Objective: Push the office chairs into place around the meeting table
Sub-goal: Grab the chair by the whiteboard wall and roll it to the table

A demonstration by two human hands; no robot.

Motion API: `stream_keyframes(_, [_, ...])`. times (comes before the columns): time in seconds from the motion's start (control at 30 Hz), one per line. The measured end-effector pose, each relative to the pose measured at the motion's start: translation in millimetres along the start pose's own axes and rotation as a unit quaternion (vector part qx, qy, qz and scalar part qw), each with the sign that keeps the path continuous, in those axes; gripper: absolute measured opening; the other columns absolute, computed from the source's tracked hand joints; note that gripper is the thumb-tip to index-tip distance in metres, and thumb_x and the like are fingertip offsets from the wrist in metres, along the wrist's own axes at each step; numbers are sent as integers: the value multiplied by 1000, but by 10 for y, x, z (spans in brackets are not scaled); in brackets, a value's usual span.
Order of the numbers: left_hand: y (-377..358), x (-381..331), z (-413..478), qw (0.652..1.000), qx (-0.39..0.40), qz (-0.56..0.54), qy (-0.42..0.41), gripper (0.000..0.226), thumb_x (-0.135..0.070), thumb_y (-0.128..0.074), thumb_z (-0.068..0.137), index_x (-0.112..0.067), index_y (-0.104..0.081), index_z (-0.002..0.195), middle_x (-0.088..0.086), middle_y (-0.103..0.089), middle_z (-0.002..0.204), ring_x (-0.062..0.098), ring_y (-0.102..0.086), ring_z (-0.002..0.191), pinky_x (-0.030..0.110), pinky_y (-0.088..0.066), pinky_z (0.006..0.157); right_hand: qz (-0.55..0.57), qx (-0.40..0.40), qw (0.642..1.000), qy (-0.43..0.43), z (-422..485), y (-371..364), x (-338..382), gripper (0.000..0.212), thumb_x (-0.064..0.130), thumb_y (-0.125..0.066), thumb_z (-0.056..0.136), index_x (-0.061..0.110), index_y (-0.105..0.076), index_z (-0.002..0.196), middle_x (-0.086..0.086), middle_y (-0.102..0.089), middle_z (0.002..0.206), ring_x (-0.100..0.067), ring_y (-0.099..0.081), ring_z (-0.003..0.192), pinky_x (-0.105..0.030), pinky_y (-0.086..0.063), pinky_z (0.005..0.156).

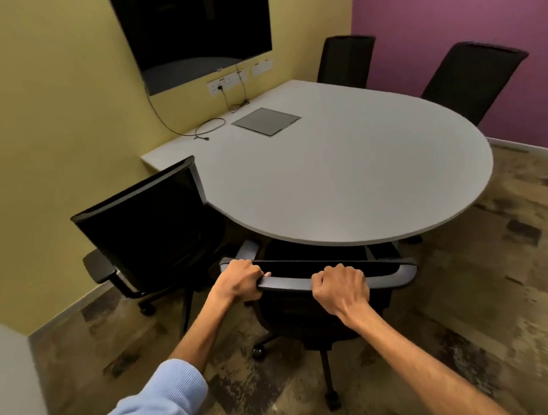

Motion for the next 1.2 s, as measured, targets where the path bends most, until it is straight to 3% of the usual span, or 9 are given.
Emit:
stream_keyframes(0.27, [-35,298,359,999,23,11,-48,23,-34,-55,72,-15,-67,72,10,-70,76,33,-65,74,34,-46,63,-21,-7,997,-67,262,-67,135,46,31,-33,83,20,-31,38,6,-27,36,-13,-31,30,-22,-25,36])
stream_keyframes(0.53, [-45,750,426,995,-33,-40,-87,28,-36,-54,73,-12,-68,76,11,-69,77,33,-65,75,33,-42,62,-58,-33,990,-125,378,-190,566,49,31,-35,85,17,-34,37,2,-36,36,-18,-42,33,-23,-25,37])
stream_keyframes(0.67, [-16,837,423,992,-60,-68,-83,25,-36,-55,71,-14,-66,69,7,-68,68,30,-64,67,28,-33,57,-66,-43,986,-144,430,-233,658,52,33,-30,85,15,-37,37,0,-40,36,-21,-43,34,-24,-27,40])
stream_keyframes(0.8, [-67,866,450,991,-67,-84,-75,24,-36,-57,64,-18,-70,73,2,-68,64,25,-64,63,28,-35,56,-78,-55,983,-154,479,-238,642,54,36,-27,85,14,-39,38,0,-43,38,-22,-46,37,-26,-31,43])
stream_keyframes(0.9, [-74,891,459,988,-109,-87,-71,15,-33,-59,70,-21,-67,67,1,-66,56,23,-62,53,27,-33,52,-89,-71,981,-159,513,-224,637,52,35,-31,85,14,-38,38,-2,-44,38,-24,-45,36,-25,-25,43])
stream_keyframes(1.0, [-2,955,448,981,-155,-92,-71,22,-22,-69,70,-18,-57,51,0,-55,39,22,-54,35,23,-26,45,-97,-90,979,-154,549,-194,687,52,34,-33,84,14,-36,36,0,-40,35,-21,-37,32,-23,-17,42])
stream_keyframes(1.2, [-30,1042,551,980,-162,-69,-94,6,-23,-67,72,-17,-66,70,0,-63,50,24,-60,44,28,-31,47,-84,-84,982,-150,650,-231,732,53,34,-31,85,13,-38,36,2,-35,33,-18,-35,30,-22,-25,40])
Point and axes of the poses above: each hand's wrist, its own z-axis towards the middle knuckle, its own y-axis out of the back of the hand, x = y × z, the point moved 9 cm from there along z, towards the middle knuckle
